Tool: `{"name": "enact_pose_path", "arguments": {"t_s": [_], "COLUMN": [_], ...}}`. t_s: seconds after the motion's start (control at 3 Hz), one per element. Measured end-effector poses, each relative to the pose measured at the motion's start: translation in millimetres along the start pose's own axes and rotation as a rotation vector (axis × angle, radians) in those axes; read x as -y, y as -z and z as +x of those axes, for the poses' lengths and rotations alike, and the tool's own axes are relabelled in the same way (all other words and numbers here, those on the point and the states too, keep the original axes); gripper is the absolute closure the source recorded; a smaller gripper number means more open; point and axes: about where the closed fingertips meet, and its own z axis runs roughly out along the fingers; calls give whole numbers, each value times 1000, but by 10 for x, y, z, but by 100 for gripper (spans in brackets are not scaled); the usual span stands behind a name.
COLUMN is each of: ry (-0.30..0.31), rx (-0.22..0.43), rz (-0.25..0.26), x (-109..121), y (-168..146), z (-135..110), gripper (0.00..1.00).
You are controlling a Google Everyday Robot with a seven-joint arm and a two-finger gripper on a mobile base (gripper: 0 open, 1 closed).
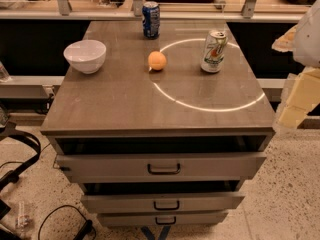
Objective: Place 7up can into white bowl
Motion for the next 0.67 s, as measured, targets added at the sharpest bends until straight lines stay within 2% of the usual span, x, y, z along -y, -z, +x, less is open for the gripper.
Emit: {"name": "enact_pose_path", "arguments": {"t_s": [0.33,0.67], "ry": [0,-29], "rx": [0,59], "rz": [0,50], "x": [0,106], "y": [0,-19], "z": [0,-24], "gripper": [0,0]}}
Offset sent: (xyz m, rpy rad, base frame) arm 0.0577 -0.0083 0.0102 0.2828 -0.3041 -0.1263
